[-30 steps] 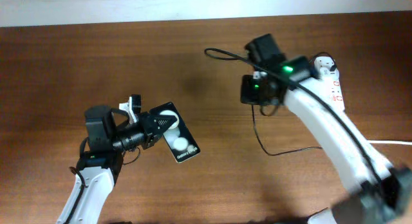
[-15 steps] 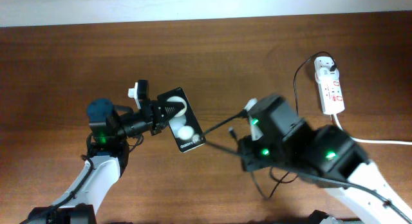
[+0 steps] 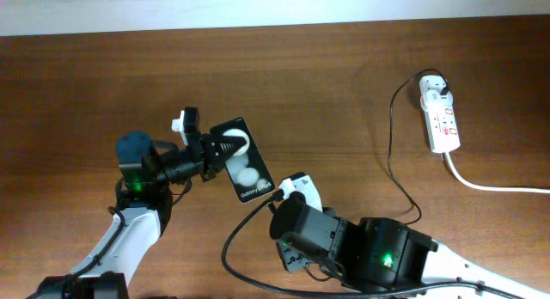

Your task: Plug charger to phone and switch on socket

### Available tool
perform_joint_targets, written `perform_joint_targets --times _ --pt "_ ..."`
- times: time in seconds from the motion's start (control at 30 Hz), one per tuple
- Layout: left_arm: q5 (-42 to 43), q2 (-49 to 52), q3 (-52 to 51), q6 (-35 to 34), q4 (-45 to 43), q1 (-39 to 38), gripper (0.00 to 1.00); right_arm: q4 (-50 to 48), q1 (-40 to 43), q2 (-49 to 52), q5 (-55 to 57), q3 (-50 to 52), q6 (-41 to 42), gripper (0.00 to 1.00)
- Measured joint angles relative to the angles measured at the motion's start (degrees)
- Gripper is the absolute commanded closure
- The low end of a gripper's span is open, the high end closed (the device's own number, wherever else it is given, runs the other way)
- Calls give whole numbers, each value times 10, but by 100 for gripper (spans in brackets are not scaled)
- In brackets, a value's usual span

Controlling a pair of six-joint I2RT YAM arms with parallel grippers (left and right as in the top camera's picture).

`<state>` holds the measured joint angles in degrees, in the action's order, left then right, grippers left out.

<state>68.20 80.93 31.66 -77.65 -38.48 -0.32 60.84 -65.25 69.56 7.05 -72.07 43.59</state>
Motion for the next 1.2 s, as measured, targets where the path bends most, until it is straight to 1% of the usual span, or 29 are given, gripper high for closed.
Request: perform_joint_targets --times 0.27,0.47,1.2 --pt "0 0 0 -7 0 0 100 -26 0 19 -5 0 15 96" --pt "1 0 0 -20 0 0 100 -26 0 48 -18 0 14 96" --pt "19 0 0 -15 0 0 100 -39 0 49 -15 0 17 96"
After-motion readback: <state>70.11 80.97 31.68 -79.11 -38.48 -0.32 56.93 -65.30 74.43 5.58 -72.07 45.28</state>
